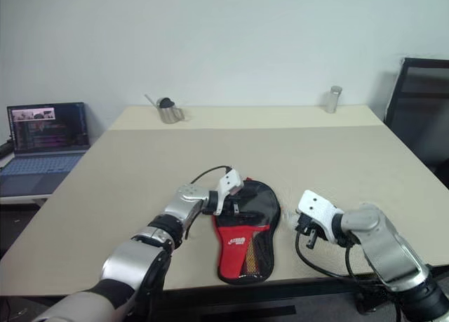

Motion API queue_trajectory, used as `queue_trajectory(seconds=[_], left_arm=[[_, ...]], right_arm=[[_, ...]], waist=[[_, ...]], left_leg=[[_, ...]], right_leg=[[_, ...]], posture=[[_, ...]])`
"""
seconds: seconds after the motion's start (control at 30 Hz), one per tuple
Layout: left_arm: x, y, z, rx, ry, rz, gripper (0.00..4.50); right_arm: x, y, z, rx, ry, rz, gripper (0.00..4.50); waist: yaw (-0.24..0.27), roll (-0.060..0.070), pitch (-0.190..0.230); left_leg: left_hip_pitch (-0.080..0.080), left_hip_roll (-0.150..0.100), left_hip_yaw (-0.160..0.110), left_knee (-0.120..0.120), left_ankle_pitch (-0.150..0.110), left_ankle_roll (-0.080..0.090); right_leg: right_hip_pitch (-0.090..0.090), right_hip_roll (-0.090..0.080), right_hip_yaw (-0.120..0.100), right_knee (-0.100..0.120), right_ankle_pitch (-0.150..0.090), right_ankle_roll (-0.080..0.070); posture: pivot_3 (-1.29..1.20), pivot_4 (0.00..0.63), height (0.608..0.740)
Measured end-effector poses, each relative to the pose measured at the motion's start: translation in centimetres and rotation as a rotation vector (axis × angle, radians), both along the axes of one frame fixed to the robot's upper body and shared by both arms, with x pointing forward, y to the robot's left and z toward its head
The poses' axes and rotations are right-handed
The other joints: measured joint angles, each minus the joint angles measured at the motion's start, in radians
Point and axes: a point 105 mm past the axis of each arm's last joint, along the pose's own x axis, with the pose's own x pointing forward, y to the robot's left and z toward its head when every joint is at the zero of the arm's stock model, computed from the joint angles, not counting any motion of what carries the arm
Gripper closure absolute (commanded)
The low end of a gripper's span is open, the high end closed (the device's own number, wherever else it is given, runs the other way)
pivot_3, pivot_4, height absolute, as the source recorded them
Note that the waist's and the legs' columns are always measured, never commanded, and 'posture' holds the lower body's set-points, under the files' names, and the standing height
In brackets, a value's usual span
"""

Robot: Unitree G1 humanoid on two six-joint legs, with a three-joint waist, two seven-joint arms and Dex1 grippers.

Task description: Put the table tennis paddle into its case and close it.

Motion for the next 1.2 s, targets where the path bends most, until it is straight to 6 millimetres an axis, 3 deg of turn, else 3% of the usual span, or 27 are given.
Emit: queue_trajectory(seconds=[0.23, 0.6, 0.73, 1.07, 1.2], left_arm=[[-0.1, -0.7, 0.0, 0.016, -0.02, -0.023, 0.0], [-0.3, -1.2, -0.3, 0.022, -0.016, -0.034, 0.0], [-0.4, -1.2, -0.4, 0.029, -0.016, -0.037, 0.0], [-0.4, -1.2, -0.3, 0.04, -0.021, -0.044, 0.0], [-0.3, -1.2, -0.3, 0.04, -0.024, -0.042, 0.0]], right_arm=[[-4.9, -1.1, 0.0, 0.011, 0.104, -0.006, 4.17], [-12.8, 0.9, -2.5, 0.06, 0.337, 0.113, 4.17], [-14.9, 1.1, -2.0, 0.108, 0.431, 0.196, 4.17], [-15.4, 2.3, 0.4, 0.21, 0.429, 0.249, 4.17], [-15.1, 2.7, 1.3, 0.246, 0.415, 0.242, 2.86]], waist=[[0.009, -0.001, -0.001], [0.015, -0.004, -0.009], [0.015, -0.006, -0.012], [0.016, -0.009, -0.013], [0.016, -0.01, -0.013]], left_leg=[[0.0, 0.0, -0.001, 0.0, -0.002, 0.0], [0.0, 0.001, -0.003, -0.001, -0.006, 0.002], [0.0, 0.001, -0.002, 0.0, -0.008, 0.003], [0.0, 0.002, -0.002, -0.001, -0.009, 0.003], [0.0, 0.002, -0.002, -0.001, -0.01, 0.003]], right_leg=[[0.001, -0.001, -0.001, -0.002, -0.001, 0.0], [0.007, -0.002, -0.001, -0.013, -0.003, -0.003], [0.008, -0.003, -0.001, -0.015, -0.003, -0.003], [0.008, -0.003, 0.0, -0.017, -0.004, -0.004], [0.008, -0.004, 0.0, -0.017, -0.004, -0.004]], posture=[[0.0, 0.15, 0.74], [0.0, 0.15, 0.74], [0.0, 0.15, 0.74], [0.0, 0.15, 0.74], [0.0, 0.15, 0.74]])
